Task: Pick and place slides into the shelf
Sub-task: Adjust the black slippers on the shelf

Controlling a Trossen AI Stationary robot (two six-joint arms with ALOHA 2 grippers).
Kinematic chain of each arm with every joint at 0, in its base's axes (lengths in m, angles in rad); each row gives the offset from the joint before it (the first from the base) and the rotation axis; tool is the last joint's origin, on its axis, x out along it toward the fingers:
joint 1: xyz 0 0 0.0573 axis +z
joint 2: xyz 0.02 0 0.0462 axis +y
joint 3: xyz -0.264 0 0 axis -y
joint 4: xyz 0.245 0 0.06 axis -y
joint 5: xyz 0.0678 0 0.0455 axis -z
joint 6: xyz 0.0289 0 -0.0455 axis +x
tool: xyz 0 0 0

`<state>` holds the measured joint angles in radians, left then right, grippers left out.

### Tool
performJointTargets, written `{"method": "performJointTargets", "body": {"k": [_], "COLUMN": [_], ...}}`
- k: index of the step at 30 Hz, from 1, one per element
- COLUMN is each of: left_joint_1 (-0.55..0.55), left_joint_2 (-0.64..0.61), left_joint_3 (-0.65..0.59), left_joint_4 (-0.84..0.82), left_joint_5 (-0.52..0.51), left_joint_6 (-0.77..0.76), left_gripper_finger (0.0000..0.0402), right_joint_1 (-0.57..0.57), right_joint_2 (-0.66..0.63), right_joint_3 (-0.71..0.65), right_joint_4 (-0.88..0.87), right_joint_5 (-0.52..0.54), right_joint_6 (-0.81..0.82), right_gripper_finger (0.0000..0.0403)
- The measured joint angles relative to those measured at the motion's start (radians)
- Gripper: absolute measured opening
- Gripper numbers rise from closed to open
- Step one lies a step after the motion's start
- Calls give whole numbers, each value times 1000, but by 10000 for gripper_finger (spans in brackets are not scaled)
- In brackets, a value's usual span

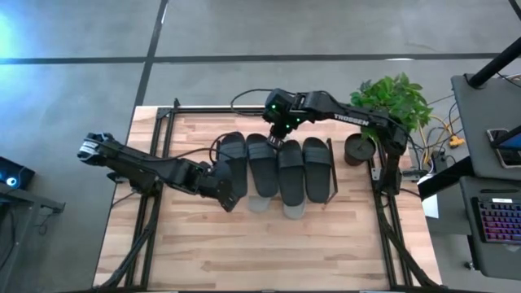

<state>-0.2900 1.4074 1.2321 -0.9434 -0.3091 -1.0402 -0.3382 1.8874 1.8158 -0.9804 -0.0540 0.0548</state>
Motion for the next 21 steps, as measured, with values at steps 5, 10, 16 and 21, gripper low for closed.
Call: {"method": "performJointTargets", "body": {"k": [5, 10, 16, 21], "left_joint_1": [0, 1, 2, 2], "left_joint_2": [0, -36, -61, -59], "left_joint_3": [3, -2, -2, -2], "left_joint_4": [-3, -13, -16, -16], "left_joint_5": [15, 8, -6, -13], "left_joint_6": [0, 3, 2, 1], "left_gripper_finger": [11, 11, 11, 11], "right_joint_1": [17, 36, 55, 65], "right_joint_2": [2, 2, 2, 2], "right_joint_3": [-8, -12, -8, -6], "right_joint_4": [-10, -11, -63, -84], "right_joint_5": [-30, -102, -106, -106], "right_joint_6": [-22, -22, -22, -23], "right_gripper_finger": [22, 22, 22, 22]}}
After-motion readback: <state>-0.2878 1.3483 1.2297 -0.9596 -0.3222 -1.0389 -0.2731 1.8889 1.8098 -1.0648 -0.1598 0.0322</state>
